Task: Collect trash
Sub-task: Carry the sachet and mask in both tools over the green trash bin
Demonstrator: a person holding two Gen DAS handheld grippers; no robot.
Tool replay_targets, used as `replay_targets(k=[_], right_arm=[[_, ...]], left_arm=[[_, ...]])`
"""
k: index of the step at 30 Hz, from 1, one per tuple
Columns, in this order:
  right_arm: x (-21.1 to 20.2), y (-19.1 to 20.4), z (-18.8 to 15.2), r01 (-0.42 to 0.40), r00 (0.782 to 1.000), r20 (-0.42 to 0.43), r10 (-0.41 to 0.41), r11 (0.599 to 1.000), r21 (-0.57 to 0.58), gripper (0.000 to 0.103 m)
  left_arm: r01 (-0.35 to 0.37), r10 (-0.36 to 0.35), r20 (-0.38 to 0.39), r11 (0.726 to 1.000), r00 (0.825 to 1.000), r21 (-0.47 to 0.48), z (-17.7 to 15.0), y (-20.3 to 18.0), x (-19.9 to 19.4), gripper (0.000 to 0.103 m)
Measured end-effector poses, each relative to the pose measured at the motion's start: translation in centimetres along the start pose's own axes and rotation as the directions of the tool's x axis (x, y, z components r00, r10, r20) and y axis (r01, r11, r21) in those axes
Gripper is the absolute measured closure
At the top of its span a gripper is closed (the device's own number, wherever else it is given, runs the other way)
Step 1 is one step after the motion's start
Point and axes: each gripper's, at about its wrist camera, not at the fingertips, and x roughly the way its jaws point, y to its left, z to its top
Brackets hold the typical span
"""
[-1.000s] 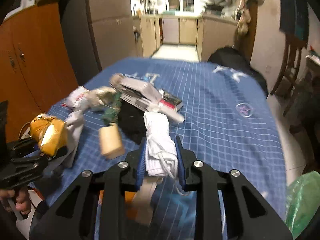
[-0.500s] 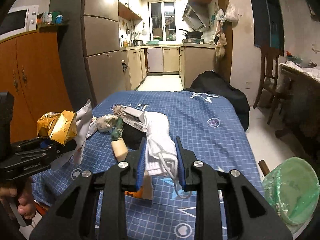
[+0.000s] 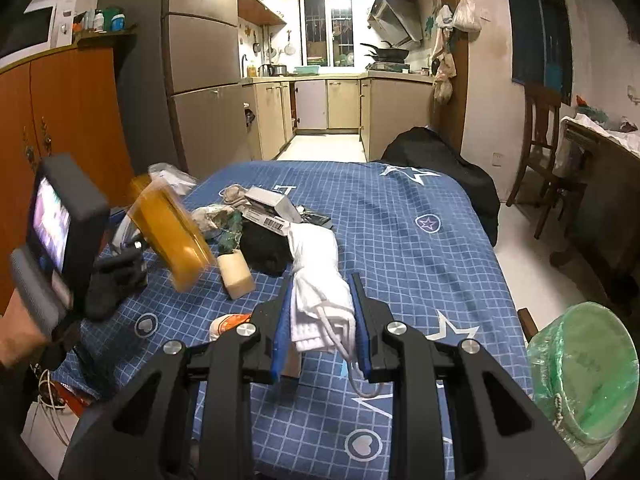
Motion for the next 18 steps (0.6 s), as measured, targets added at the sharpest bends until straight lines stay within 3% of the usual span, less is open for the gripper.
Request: replay_targets(k=[2, 4, 6, 12, 14, 18], right_arm=[[-0.1, 0.2, 0.0, 0.004, 1.000, 0.006, -0.004, 1.000, -0.008, 0.078], [0.0, 0.0, 0.1, 0.006, 1.000, 0.009, -0.006, 1.000, -0.008, 0.078], [0.0, -0.2, 0.1, 0.009, 1.000, 0.016, -0.009, 1.000, 0.003, 0.078], [-0.4, 0.0, 0.1, 0.016, 0.999, 0.042, -0.016, 1.000, 0.001, 0.078], [-0.8, -0.2, 0.2, 0.023, 0.998, 0.056, -0.023, 1.000, 0.008, 0.078], [-1.7, -0.9, 0.3, 0.036, 0.996, 0.075, -0.038, 0.999, 0.028, 0.078]], left_arm=[[-0.013, 0.012, -0.020, 0.998, 1.000, -0.062, -0.2, 1.5, 0.6, 0.065], [0.055, -0.061, -0.039, 0.989, 0.997, -0.140, -0.2, 2.7, 0.7, 0.065], [0.072, -0.079, -0.032, 0.982, 0.996, -0.172, -0.3, 2.9, 0.1, 0.065], [0.191, -0.201, 0.009, 0.915, 0.980, -0.354, -0.8, 5.5, -3.4, 0.065], [0.244, -0.248, 0.037, 0.899, 0.968, -0.363, -0.8, 5.6, -5.6, 0.065], [0.371, -0.367, 0.078, 0.865, 0.927, -0.337, 0.4, 3.8, -8.9, 0.065]])
